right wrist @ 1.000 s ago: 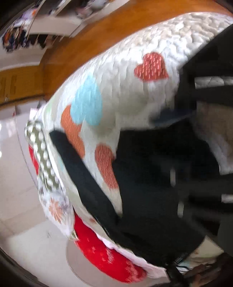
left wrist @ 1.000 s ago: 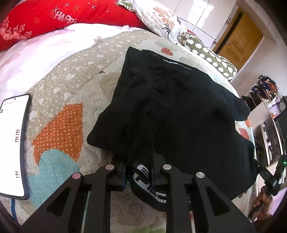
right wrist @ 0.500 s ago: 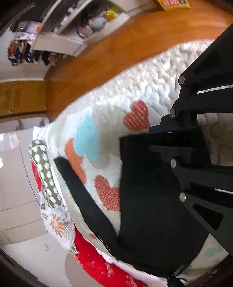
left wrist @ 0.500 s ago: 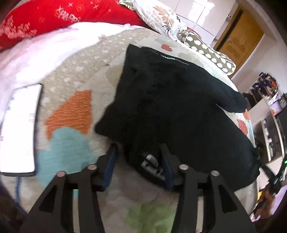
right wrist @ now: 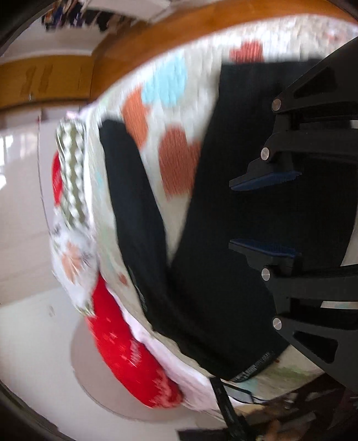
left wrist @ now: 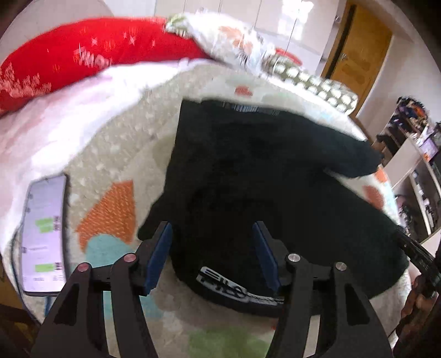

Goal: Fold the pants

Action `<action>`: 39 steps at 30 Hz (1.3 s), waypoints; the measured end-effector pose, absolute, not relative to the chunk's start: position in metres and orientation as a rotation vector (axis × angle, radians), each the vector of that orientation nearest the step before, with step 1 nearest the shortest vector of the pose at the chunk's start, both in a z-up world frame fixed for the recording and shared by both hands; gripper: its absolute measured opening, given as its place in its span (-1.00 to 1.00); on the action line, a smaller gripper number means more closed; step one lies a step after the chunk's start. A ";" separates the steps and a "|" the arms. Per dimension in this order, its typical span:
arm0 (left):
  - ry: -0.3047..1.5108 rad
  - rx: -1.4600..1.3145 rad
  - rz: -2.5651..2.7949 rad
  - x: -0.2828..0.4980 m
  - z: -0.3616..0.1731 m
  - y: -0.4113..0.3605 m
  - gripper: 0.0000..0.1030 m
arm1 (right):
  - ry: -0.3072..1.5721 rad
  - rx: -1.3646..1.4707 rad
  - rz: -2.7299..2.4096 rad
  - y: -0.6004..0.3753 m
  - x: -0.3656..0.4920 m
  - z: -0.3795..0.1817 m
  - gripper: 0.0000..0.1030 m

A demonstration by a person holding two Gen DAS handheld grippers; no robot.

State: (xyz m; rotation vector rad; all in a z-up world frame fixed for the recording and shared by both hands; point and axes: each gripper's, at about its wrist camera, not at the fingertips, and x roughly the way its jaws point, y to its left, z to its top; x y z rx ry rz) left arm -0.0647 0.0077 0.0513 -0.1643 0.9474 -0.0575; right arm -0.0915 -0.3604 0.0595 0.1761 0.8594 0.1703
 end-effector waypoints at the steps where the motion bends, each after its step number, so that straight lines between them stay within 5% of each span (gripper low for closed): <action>1: 0.963 -0.164 -0.048 -0.060 0.042 0.008 0.14 | 0.872 0.169 0.187 -0.353 -0.086 0.055 -0.27; 25: 0.943 -0.125 -0.030 -0.042 0.048 0.006 0.40 | 0.934 0.085 0.267 -0.314 -0.045 0.040 -0.03; 39: 0.932 -0.085 -0.198 0.031 0.076 -0.008 0.61 | 0.851 -0.100 0.280 -0.325 0.054 0.082 0.43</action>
